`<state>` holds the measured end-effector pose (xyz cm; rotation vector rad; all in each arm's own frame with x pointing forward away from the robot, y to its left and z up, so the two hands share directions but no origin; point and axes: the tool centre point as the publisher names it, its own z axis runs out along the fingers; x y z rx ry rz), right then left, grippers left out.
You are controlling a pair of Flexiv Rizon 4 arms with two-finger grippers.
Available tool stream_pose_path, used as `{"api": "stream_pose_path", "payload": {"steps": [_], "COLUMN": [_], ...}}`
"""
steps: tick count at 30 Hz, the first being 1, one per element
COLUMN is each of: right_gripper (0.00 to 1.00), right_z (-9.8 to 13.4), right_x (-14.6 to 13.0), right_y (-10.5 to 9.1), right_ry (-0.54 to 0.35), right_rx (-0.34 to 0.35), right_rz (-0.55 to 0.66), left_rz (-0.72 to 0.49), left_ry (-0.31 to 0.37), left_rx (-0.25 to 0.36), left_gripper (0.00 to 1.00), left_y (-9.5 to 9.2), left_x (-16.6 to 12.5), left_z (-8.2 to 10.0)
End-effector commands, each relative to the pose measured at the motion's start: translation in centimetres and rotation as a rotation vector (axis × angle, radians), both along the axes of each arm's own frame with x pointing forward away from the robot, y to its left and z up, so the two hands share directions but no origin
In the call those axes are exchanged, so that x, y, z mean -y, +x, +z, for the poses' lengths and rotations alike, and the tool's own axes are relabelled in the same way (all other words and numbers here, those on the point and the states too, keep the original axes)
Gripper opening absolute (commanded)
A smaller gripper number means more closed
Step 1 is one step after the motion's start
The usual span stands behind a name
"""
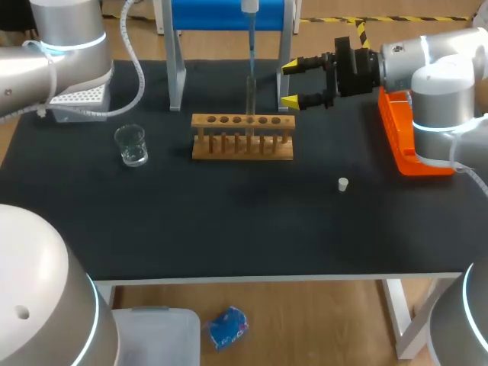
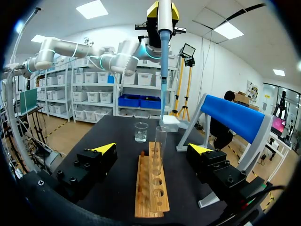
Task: Invert the test tube, pick up the pipette, mount the tip to pipette, aspirate from beaker and dispense into the tube, eject the tip, return the pipette, and cap with the stopper.
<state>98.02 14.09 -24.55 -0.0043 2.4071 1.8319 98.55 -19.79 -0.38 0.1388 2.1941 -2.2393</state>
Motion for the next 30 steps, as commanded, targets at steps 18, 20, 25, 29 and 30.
{"api": "stream_pose_path", "payload": {"steps": [18,20,25,29,30], "right_gripper": [1.00,1.00,1.00,1.00,1.00], "right_z": [0.0,0.0,0.0,0.0,0.0], "right_x": [0.1,0.1,0.1,0.1,0.1], "right_y": [0.0,0.0,0.0,0.0,0.0], "right_ry": [-0.002,-0.002,-0.002,-0.002,-0.002], "right_rx": [0.000,0.000,0.000,0.000,0.000], "right_rz": [0.000,0.000,0.000,0.000,0.000], "left_rz": [0.009,0.012,0.024,0.036,0.038], "left_ry": [0.027,0.033,0.043,0.042,0.041], "left_rx": [-0.028,-0.026,-0.011,-0.001,0.002], "left_gripper": [0.00,0.00,0.00,0.00,0.00], "left_y": [0.2,0.3,0.5,0.6,0.7], "left_x": [-0.2,-0.3,-0.3,-0.4,-0.4], "left_z": [-1.5,-1.5,-1.6,-1.7,-1.7]}}
